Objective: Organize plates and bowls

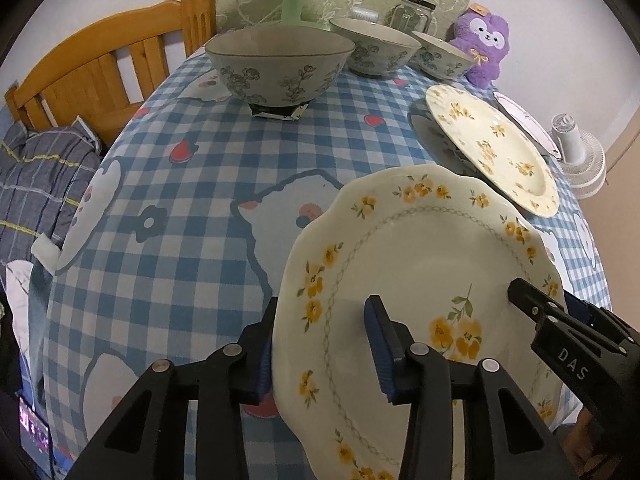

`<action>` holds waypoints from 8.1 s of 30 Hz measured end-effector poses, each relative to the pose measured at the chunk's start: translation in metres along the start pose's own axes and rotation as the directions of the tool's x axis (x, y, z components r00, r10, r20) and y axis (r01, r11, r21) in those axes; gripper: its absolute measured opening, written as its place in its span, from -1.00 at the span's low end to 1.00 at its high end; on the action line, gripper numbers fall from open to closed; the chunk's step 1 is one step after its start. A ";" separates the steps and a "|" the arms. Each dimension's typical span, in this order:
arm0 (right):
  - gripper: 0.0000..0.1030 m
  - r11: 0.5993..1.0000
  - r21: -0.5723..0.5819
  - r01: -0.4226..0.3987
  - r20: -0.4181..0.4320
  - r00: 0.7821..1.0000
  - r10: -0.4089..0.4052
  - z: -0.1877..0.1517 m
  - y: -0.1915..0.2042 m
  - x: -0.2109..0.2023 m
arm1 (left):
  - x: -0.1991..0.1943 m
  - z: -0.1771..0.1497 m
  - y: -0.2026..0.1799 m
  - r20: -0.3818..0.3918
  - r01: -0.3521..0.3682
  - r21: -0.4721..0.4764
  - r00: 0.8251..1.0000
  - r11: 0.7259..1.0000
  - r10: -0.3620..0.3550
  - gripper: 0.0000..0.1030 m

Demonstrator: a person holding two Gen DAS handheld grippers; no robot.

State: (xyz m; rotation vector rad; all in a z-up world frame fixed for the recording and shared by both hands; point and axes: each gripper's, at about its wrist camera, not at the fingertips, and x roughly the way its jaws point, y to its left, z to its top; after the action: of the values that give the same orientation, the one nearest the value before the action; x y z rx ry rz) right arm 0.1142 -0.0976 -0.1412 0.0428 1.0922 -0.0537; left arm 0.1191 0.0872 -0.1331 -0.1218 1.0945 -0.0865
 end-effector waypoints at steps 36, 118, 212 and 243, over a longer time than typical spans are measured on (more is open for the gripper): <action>-0.13 0.997 -0.047 -0.058 0.030 0.998 0.059 0.010 -0.093 -0.039 | -0.036 -0.013 -0.104 0.083 -0.118 0.013 0.990 0.993 0.117 -0.16; 0.62 1.000 0.024 -0.015 0.141 0.990 0.011 0.058 -0.248 -0.061 | -0.016 0.032 -0.272 0.142 -0.102 0.117 0.986 0.988 0.085 0.61; 0.33 0.997 -0.001 -0.081 -0.013 0.997 0.081 0.183 -0.112 0.072 | 0.093 0.159 -0.142 0.006 -0.092 0.077 0.996 0.993 0.092 0.35; 0.19 0.996 -0.015 -0.084 -0.100 0.992 0.082 0.189 -0.110 0.105 | 0.107 0.165 -0.134 -0.066 -0.083 -0.021 0.994 0.996 0.082 0.19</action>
State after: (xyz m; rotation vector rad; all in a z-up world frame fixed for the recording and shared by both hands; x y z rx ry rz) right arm 0.3227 -0.2211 -0.1481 0.0747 1.1893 0.0339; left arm 0.3130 -0.0506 -0.1337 -0.0953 1.1645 -0.0035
